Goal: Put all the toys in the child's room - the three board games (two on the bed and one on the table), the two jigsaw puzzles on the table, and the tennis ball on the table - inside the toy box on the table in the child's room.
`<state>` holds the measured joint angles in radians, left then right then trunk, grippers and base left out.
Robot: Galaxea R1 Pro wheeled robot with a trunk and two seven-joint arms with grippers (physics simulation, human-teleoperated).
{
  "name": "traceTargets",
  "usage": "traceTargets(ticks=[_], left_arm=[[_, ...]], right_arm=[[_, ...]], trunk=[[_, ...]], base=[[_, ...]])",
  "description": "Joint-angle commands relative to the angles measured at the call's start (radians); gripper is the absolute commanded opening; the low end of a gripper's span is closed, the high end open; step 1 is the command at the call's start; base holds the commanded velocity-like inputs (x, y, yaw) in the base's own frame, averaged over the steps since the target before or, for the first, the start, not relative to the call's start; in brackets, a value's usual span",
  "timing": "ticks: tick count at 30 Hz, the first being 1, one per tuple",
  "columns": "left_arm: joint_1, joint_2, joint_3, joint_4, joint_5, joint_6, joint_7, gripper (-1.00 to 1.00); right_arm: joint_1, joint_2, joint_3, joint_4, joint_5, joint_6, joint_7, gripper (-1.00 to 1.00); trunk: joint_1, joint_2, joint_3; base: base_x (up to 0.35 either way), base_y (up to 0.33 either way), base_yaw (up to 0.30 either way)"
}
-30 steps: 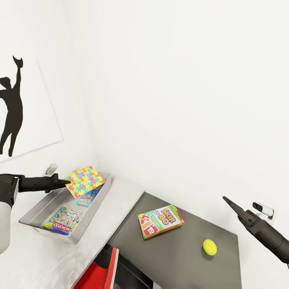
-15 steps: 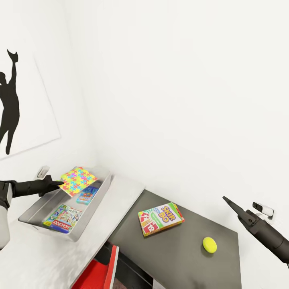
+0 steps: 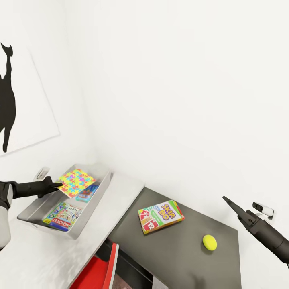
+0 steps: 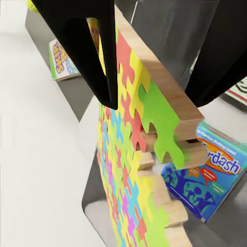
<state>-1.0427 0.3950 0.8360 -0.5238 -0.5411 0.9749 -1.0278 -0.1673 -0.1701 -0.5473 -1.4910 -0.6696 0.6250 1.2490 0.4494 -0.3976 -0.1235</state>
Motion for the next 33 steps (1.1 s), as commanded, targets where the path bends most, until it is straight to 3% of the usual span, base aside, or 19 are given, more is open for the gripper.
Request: traceTargets(ticks=[1, 5, 10, 31, 32, 33], left_arm=[[-0.002, -0.002, 0.012, 0.0, -0.008, 0.006, 0.0, -1.0], [-0.002, -0.006, 0.067, 0.001, -0.007, 0.004, 0.065, -1.0], [-0.002, -0.008, 0.103, 0.001, -0.006, 0.002, 0.121, -1.0], [-0.002, -0.008, 0.114, 0.001, -0.004, 0.001, 0.141, -1.0], [-0.002, -0.008, 0.115, 0.001, -0.004, 0.001, 0.141, 1.0], [-0.002, -0.008, 0.115, 0.001, -0.003, 0.001, 0.141, 1.0]], right_arm=[[-0.001, 0.0, 0.0, 0.0, -0.004, 0.009, 0.001, 1.0], [-0.001, 0.0, 0.0, 0.0, -0.004, 0.009, 0.001, 1.0], [-0.001, 0.0, 0.0, 0.0, -0.004, 0.009, 0.001, 1.0], [-0.001, 0.001, -0.001, 0.0, -0.005, 0.006, 0.002, 1.0], [-0.001, 0.002, -0.001, -0.001, -0.005, 0.006, 0.003, 1.0], [0.0, 0.002, -0.002, -0.001, -0.005, 0.005, 0.003, 1.0]], trunk=[[0.001, -0.002, -0.004], [0.001, -0.002, -0.01], [0.001, -0.002, -0.019], [0.001, -0.002, -0.052], [0.001, -0.002, -0.052], [0.001, -0.002, -0.053]], base=[[0.0, 0.0, 0.0], [0.0, 0.0, 0.0], [0.0, 0.0, 0.0], [0.0, 0.0, 0.0], [0.0, 0.0, 0.0], [0.0, 0.0, 0.0]])
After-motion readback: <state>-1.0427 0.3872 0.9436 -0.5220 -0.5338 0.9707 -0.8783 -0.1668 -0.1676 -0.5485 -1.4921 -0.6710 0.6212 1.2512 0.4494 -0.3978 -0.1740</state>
